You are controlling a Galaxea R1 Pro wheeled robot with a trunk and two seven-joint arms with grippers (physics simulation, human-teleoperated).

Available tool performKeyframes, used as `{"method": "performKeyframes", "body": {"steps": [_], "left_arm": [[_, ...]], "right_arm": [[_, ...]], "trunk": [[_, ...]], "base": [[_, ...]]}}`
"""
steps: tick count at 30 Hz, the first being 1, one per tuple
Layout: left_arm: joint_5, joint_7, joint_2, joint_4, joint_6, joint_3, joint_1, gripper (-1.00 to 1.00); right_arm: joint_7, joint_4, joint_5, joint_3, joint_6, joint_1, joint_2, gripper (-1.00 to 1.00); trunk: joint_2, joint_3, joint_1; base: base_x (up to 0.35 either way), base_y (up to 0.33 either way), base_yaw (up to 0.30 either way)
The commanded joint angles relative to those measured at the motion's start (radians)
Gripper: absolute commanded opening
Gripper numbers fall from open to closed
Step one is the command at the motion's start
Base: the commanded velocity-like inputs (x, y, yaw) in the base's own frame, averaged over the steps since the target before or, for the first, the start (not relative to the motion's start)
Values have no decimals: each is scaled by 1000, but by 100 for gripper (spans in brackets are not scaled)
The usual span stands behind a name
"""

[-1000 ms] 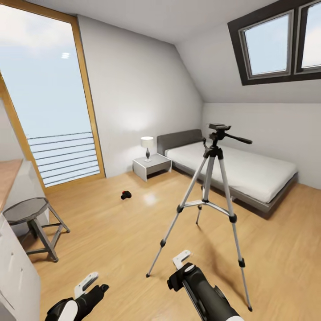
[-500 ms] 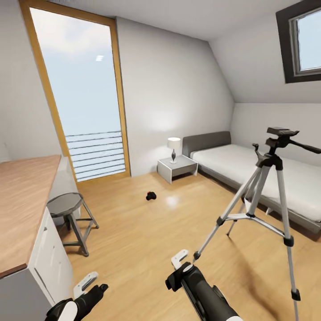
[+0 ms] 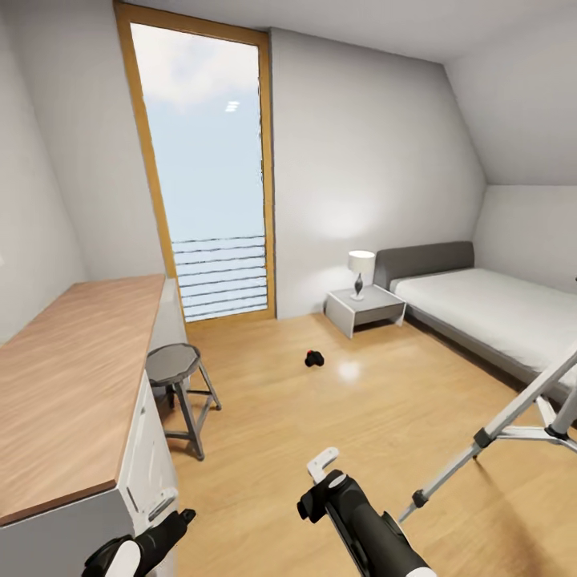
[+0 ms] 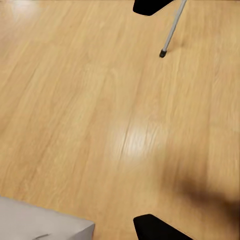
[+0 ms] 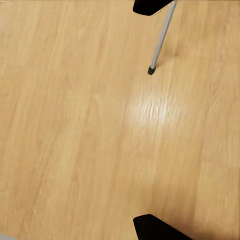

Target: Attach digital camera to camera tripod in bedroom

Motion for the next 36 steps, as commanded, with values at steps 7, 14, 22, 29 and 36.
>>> {"method": "performKeyframes", "body": {"steps": [7, 14, 22, 29, 36], "left_arm": [[5, 9, -1, -6, 4, -6, 0, 100], [3, 9, -1, -6, 4, -8, 0, 100], [4, 8, -1, -6, 5, -10, 0, 100], [4, 7, -2, -6, 5, -10, 0, 100], [4, 8, -1, -6, 4, -40, 0, 100]], "right_arm": [[8, -4, 10, -6, -2, -1, 0, 100], [9, -4, 10, -10, -5, -2, 0, 100], [9, -6, 8, -14, -6, -4, 0, 100], [7, -8, 9, -14, -6, -5, 0, 100], [7, -10, 9, -14, -6, -5, 0, 100]], "trunk": [[-1, -1, 1], [-1, -1, 1], [-1, -1, 1], [-1, -1, 1], [-1, -1, 1]], "base": [[322, -5, 118], [321, -132, 28], [277, -227, 5], [282, -191, 0], [278, -34, 0]]}}
